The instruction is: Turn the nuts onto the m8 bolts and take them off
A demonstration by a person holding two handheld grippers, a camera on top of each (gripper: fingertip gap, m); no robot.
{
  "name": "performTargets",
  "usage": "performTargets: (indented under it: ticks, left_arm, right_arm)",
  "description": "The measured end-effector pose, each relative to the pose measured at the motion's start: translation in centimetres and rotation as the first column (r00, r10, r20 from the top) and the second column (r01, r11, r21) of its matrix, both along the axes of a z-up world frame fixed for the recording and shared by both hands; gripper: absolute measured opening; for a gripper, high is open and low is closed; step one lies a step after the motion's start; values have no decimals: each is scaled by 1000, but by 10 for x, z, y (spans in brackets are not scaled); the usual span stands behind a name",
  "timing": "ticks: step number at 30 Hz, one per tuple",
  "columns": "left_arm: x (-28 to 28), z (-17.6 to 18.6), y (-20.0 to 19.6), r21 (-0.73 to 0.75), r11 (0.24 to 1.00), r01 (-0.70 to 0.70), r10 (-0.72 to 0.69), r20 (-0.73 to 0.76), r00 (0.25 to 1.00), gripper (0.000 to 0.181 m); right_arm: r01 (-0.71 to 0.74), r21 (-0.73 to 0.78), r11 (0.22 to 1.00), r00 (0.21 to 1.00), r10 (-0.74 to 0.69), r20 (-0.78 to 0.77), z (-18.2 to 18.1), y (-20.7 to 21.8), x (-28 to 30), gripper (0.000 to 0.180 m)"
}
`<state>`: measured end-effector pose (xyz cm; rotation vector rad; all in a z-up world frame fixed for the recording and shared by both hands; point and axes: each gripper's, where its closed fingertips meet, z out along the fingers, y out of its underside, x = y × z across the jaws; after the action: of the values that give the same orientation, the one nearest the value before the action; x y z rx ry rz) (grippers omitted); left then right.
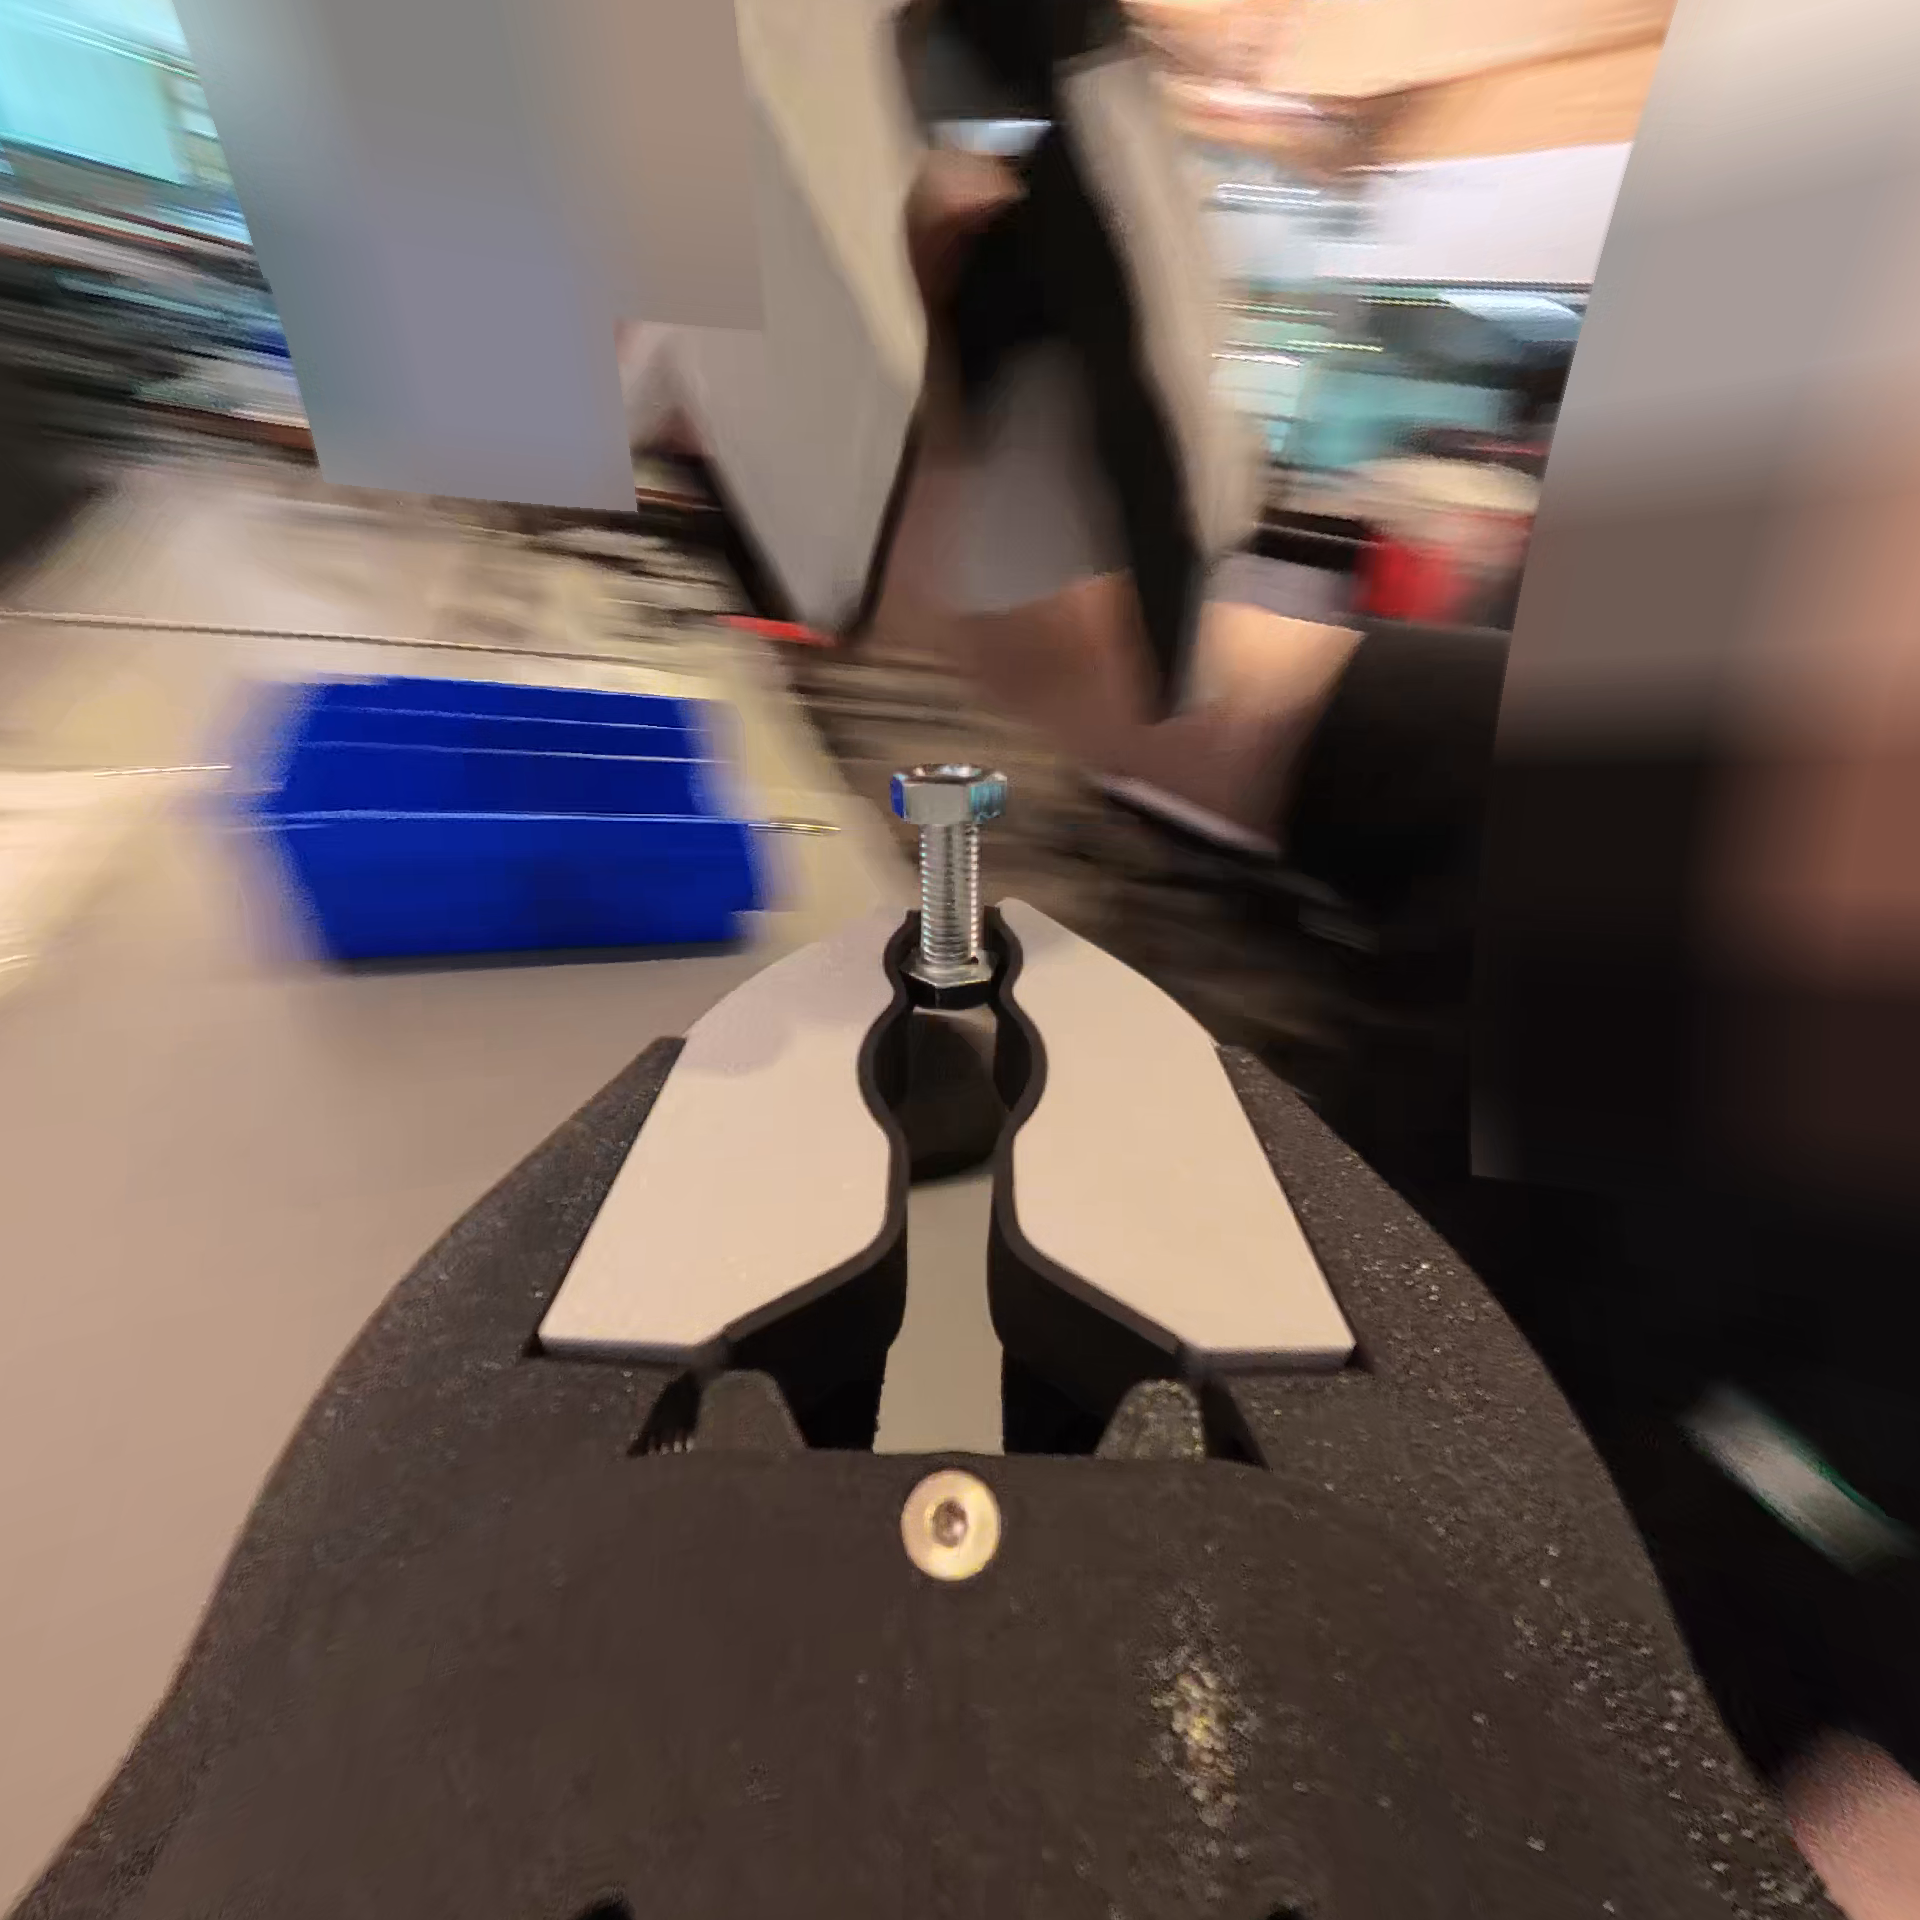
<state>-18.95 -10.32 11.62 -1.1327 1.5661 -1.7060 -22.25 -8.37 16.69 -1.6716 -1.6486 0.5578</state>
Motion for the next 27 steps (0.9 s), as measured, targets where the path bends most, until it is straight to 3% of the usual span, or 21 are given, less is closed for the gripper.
performTargets:
  ticks: [2, 4, 9, 14, 21, 27]
  left_arm:
    - [9, 5, 45, 19, 950, -312, 312, 12, 950, 11]
    - [6, 8, 79, 57, 844, -533, 531, 43, 846, 11]
    - [-3, 15, 116, 168, 600, -782, 767, 157, 622, 11]
    - [-4, 8, 130, 290, 441, -850, 848, 175, 500, 11]
    - [-5, 0, 138, 359, 343, -868, 890, 171, 422, 11]
    - [-7, 0, 141, 383, 306, -871, 902, 176, 394, 11]
  right_arm:
    - [204, -107, 973, 976, -210, -54, 12, 25, 9, 49]
    - [385, -220, 896, 902, -416, -115, 22, 50, 20, 42]
    - [516, -349, 783, 825, -563, -43, 12, 75, 28, 40]
    - [588, -416, 694, 783, -617, 77, -9, 88, 21, 40]
    - [638, -410, 652, 749, -650, 130, -19, 101, 12, 36]
    - [649, -422, 633, 744, -644, 178, -29, 104, 9, 26]
